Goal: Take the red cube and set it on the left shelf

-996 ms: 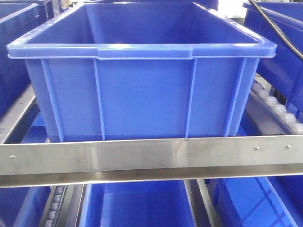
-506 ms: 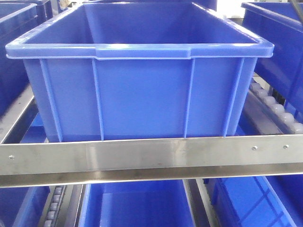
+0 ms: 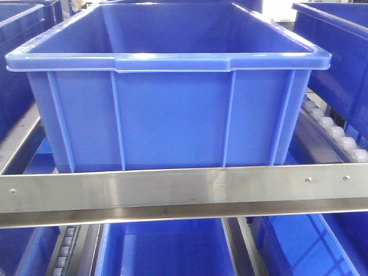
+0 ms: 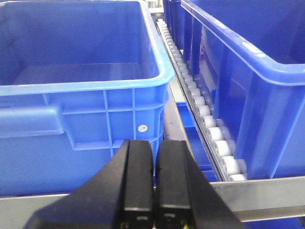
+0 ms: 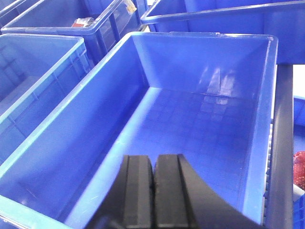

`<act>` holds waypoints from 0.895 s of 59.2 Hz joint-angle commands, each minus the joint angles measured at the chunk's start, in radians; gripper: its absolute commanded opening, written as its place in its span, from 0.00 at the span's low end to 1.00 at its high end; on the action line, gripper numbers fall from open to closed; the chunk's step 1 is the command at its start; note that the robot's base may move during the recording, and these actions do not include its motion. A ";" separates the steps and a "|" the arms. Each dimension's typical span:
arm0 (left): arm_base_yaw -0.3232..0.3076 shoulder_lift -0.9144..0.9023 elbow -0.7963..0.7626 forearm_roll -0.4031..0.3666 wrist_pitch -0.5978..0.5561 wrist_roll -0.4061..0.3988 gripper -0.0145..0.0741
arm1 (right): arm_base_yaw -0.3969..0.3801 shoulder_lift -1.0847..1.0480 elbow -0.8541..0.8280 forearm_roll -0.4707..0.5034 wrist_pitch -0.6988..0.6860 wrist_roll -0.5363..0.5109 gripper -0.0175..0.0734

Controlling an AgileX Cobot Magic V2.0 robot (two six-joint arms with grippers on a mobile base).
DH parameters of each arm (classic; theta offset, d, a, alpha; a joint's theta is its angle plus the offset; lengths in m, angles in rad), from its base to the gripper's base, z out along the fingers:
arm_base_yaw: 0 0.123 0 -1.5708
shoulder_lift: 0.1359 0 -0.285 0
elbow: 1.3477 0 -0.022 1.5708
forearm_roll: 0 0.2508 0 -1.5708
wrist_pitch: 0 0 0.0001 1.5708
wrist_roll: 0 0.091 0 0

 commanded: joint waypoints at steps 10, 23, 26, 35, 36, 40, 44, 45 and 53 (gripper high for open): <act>-0.006 -0.018 0.023 -0.004 -0.087 -0.001 0.28 | 0.000 -0.023 -0.026 0.004 -0.091 -0.006 0.25; -0.006 -0.018 0.023 -0.004 -0.087 -0.001 0.28 | -0.022 -0.023 -0.026 0.004 -0.072 -0.006 0.25; -0.006 -0.018 0.023 -0.004 -0.087 -0.001 0.28 | -0.024 -0.027 -0.018 0.004 -0.069 -0.006 0.25; -0.006 -0.018 0.023 -0.004 -0.087 -0.001 0.28 | -0.076 -0.074 0.054 0.003 -0.070 -0.006 0.25; -0.006 -0.018 0.023 -0.004 -0.087 -0.001 0.28 | -0.083 -0.082 0.071 0.003 -0.070 -0.006 0.25; -0.006 -0.018 0.023 -0.004 -0.087 -0.001 0.28 | -0.104 -0.115 0.137 0.003 -0.081 -0.006 0.25; -0.006 -0.018 0.023 -0.004 -0.087 -0.001 0.28 | -0.121 -0.155 0.215 0.003 -0.097 -0.006 0.25; -0.006 -0.018 0.023 -0.004 -0.087 -0.001 0.28 | -0.127 -0.168 0.239 0.003 -0.103 -0.006 0.25; -0.006 -0.018 0.023 -0.004 -0.087 -0.001 0.28 | -0.172 -0.264 0.414 0.003 -0.154 -0.006 0.25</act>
